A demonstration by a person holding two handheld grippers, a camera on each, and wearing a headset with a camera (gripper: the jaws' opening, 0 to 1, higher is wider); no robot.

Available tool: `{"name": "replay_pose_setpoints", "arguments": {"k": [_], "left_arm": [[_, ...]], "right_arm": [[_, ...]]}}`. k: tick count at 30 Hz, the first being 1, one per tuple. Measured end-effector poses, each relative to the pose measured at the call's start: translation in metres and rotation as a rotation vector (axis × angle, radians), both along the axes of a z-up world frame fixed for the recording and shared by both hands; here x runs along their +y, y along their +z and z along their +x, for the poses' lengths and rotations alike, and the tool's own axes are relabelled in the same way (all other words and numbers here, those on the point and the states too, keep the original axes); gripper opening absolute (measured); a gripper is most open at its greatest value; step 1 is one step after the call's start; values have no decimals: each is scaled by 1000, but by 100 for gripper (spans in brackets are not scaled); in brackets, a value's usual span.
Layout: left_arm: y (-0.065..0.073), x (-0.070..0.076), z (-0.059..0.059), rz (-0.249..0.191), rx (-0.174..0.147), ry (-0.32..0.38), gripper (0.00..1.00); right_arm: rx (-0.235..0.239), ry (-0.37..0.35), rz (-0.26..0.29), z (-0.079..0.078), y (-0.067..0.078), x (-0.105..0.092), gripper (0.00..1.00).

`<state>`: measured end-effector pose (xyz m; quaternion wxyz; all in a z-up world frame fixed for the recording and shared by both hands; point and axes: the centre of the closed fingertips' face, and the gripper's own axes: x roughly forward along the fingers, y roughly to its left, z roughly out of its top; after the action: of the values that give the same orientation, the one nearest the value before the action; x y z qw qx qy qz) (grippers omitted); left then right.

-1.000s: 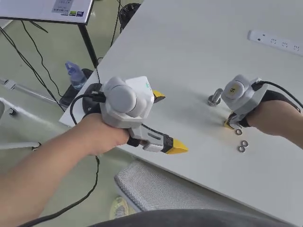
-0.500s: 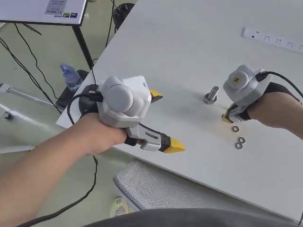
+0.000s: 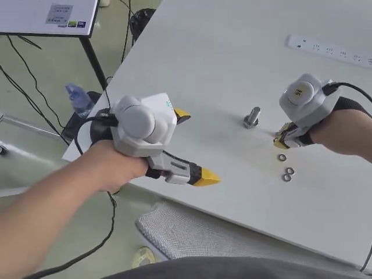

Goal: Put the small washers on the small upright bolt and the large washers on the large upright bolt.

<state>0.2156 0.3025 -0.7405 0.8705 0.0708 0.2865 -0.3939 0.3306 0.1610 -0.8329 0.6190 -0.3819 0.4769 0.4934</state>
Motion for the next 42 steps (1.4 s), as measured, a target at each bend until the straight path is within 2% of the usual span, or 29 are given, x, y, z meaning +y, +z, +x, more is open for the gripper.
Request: {"name": "replay_pose_setpoints", "arguments": {"k": [4, 6, 10, 22, 28, 32, 34, 42], "left_arm": [[0, 0, 1, 1, 9, -1, 88], [0, -1, 1, 16, 3, -11, 87], [2, -3, 2, 9, -2, -11, 87], [-1, -4, 3, 17, 1, -11, 89], [-2, -3, 3, 24, 3, -15, 88], [-1, -3, 3, 20, 5, -10, 88], [-1, -3, 3, 16, 5, -9, 89], [-4, -3, 3, 8, 12, -7, 90]], "right_arm": [[-4, -19, -1, 0, 4, -9, 12], [-2, -29, 0, -1, 5, -13, 12], [-9, -47, 6, 3, 10, -18, 12], [-51, -48, 12, 24, 28, -16, 12], [-68, -58, 40, 35, 37, -12, 12], [-74, -47, 37, 37, 35, -8, 12], [-75, -43, 32, 44, 29, -10, 12], [-75, -42, 34, 42, 26, -5, 12]]}}
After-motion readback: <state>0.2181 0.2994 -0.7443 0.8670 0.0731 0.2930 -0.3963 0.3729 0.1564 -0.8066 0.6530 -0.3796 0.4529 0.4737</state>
